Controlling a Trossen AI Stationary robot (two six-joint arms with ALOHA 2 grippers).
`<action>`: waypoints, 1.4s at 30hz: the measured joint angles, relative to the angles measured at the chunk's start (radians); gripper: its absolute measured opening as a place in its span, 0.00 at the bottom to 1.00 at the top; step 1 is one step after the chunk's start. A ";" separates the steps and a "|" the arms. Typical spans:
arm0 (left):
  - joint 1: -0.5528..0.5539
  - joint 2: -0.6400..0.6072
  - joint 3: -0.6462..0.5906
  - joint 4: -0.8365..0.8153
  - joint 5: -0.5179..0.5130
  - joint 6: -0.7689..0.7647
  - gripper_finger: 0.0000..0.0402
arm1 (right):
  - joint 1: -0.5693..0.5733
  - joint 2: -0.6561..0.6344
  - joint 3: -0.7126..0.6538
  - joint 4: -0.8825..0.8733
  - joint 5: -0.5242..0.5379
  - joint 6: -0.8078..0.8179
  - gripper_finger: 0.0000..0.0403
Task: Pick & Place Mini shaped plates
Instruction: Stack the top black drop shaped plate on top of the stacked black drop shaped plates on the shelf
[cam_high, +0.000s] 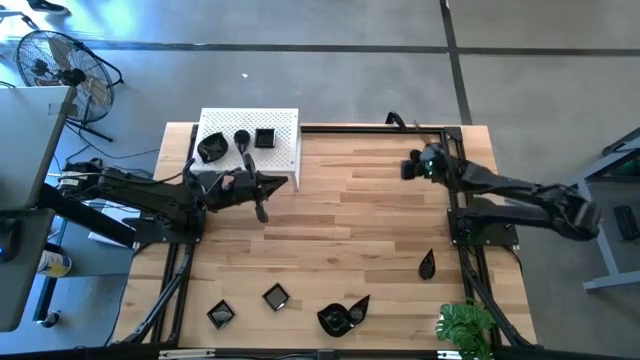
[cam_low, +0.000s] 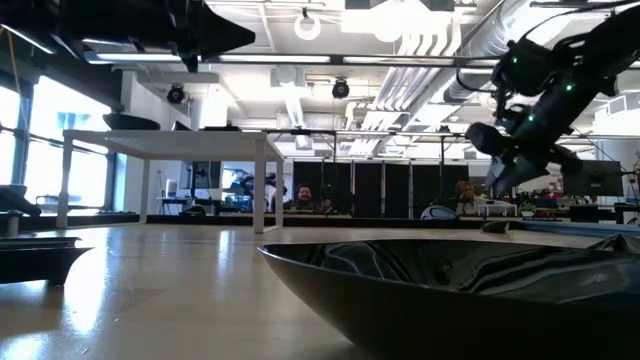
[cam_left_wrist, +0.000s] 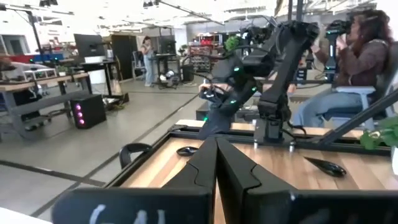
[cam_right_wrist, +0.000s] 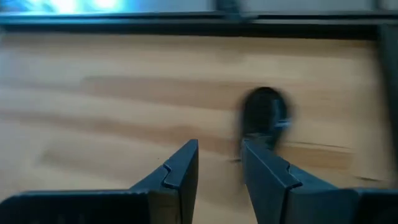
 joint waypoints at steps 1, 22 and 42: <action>0.000 0.000 0.000 0.004 0.000 0.000 0.00 | -0.045 0.004 0.001 -0.012 -0.004 0.000 0.28; 0.000 0.000 0.000 0.021 0.018 0.063 0.00 | -0.313 0.386 -0.001 0.165 -0.063 -0.033 0.26; 0.000 0.000 0.001 0.013 0.017 0.070 0.00 | -0.238 0.336 -0.001 0.218 -0.082 0.002 0.00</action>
